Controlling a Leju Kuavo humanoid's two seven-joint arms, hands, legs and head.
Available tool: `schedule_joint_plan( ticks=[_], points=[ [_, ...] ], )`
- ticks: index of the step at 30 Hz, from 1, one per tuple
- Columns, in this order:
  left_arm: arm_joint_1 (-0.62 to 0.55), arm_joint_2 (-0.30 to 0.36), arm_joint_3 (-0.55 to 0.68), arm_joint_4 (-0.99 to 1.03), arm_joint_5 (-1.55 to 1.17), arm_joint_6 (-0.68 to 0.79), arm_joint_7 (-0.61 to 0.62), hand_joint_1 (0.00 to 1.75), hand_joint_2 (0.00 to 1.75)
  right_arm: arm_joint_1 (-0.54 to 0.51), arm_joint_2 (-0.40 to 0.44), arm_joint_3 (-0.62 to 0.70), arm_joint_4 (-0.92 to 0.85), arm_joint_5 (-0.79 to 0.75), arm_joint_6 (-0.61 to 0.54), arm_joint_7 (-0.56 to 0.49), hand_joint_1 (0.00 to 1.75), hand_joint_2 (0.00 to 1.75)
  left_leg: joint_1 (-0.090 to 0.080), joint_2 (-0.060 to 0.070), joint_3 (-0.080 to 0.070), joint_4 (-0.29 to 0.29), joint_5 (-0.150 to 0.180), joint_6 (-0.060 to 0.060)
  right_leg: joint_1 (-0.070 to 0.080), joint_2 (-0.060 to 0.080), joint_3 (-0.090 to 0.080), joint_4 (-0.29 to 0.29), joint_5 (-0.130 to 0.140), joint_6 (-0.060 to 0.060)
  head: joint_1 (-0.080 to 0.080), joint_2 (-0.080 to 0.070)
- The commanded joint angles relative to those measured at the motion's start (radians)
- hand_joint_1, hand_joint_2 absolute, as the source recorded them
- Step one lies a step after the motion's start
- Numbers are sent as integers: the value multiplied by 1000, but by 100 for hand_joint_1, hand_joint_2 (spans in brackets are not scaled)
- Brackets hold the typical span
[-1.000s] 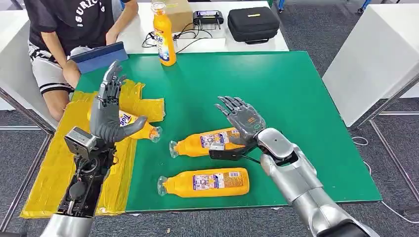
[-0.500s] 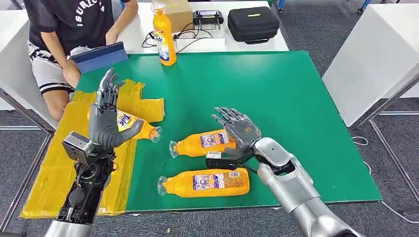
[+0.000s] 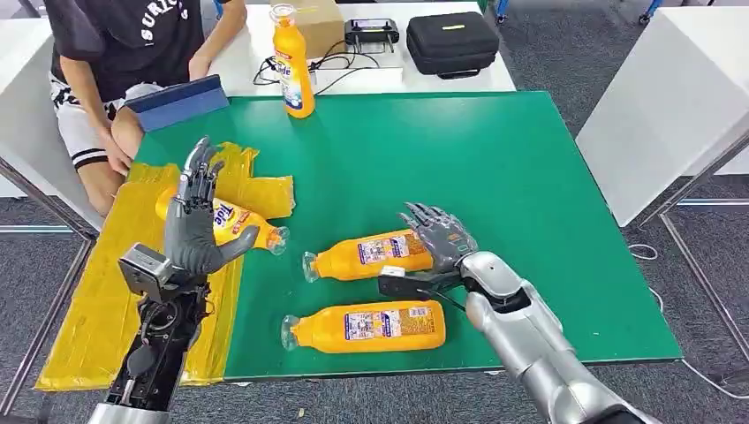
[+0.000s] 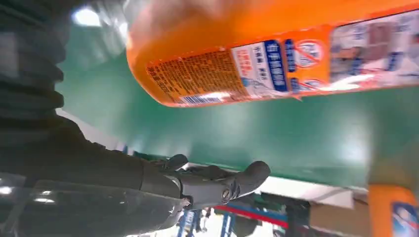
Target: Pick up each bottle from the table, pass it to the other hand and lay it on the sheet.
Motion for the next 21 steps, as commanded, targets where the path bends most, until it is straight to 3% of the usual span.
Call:
schedule_joint_plan(
  ticks=[1,12,13,14,16,17,18,21],
  points=[
    [-24,-18,25,64,-5,-18,5,0,175,-114,50,-9,266,-5,12,3,0,175,0,2,5,0,-2,-3,0,0,5,-1,-2,0,0,0],
    [-55,-30,7,103,4,-29,5,0,175,-160,77,-7,421,-27,30,-62,0,175,0,0,2,0,-1,-2,0,-1,2,0,-1,0,0,0],
    [-59,-30,4,107,9,-28,5,0,175,-165,82,3,440,-24,38,-80,12,175,0,0,4,0,-2,-3,0,-1,5,0,-2,0,0,0],
    [-60,-30,5,109,10,-27,5,0,175,-165,84,5,444,-24,40,-82,42,175,0,0,3,0,-1,-2,0,-1,3,0,-1,0,0,0],
    [-60,-30,5,109,10,-27,5,0,175,-165,84,5,444,-24,40,-82,42,175,0,1,4,0,-2,-3,0,-1,4,0,-2,0,0,0],
    [-61,-28,5,110,13,-27,5,0,175,-168,88,11,452,-22,45,-88,108,175,0,1,3,0,-1,-2,0,-1,3,-1,-1,0,0,0],
    [-60,-27,5,109,16,-25,5,0,175,-173,90,15,461,-21,51,-91,162,175,1,1,5,0,-2,-3,1,-1,5,-1,-2,0,0,0],
    [-57,-24,2,107,19,-24,5,0,175,-180,92,19,473,-22,59,-98,175,175,1,1,4,0,-1,-3,1,-1,4,-1,-1,0,0,0]
  ],
)
